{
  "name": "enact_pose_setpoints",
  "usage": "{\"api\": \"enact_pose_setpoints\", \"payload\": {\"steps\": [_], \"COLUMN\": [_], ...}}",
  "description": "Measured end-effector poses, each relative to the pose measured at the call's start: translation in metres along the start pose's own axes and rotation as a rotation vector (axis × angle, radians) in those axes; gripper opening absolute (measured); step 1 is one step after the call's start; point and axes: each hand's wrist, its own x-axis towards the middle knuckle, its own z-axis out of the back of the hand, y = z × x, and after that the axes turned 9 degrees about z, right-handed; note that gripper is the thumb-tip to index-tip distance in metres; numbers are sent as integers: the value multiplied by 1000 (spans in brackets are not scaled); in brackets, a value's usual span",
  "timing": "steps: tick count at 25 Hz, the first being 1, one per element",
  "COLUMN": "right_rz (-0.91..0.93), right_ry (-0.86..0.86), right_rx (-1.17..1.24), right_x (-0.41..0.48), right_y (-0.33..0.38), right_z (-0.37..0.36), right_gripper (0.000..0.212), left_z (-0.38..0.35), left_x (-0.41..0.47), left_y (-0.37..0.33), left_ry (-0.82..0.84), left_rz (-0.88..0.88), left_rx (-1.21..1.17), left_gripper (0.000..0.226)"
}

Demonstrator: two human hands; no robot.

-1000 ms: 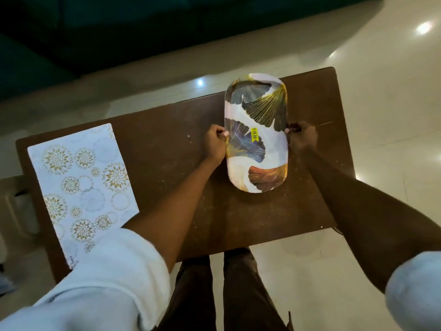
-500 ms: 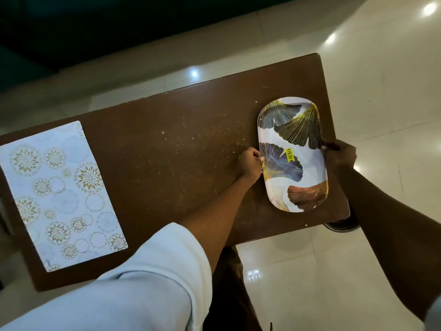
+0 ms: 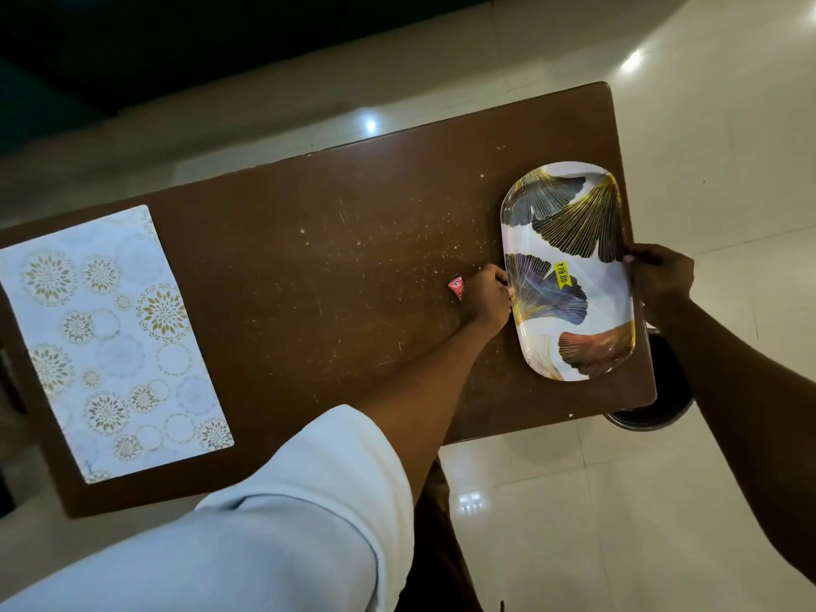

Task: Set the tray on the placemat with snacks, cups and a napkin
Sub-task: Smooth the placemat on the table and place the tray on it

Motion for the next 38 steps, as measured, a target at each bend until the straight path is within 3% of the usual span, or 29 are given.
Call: {"api": "enact_pose_setpoints", "payload": {"steps": [3, 7, 8, 10, 13, 17, 21, 27, 31, 38], "right_rz": [3, 166, 265, 473, 561, 351, 398, 469, 506, 423], "right_ry": [-18, -262, -252, -70, 178, 201, 236, 184, 122, 9], "right_rx": [-41, -235, -236, -212, -244, -299, -342, -396, -481, -511], "right_x": [-5, -37, -53, -92, -146, -164, -148, -87, -24, 16], "right_y": [-1, 27, 39, 61, 77, 75, 82, 139, 191, 209], "right_z": [-6, -27, -41, -83, -149, -177, -172, -183, -193, -176], "right_gripper": [33, 29, 24, 16, 14, 22, 24, 21, 26, 22], "left_z": [5, 43, 57, 80, 88, 66, 55, 83, 101, 97], "left_x": [-6, -9, -5, 3, 9, -3, -4, 36, 68, 84], "left_y": [3, 21, 28, 39, 47, 50, 45, -30, -92, -125], "left_ry": [-42, -301, -325, -330, -250, -181, -167, -159, -9, 274], "left_rz": [-41, -83, -57, 27, 138, 226, 212, 91, -48, 12], "left_rx": [58, 188, 179, 141, -73, -283, -377, -405, -317, -367], "left_gripper": [17, 17, 17, 18, 16, 16, 20, 29, 31, 40]}}
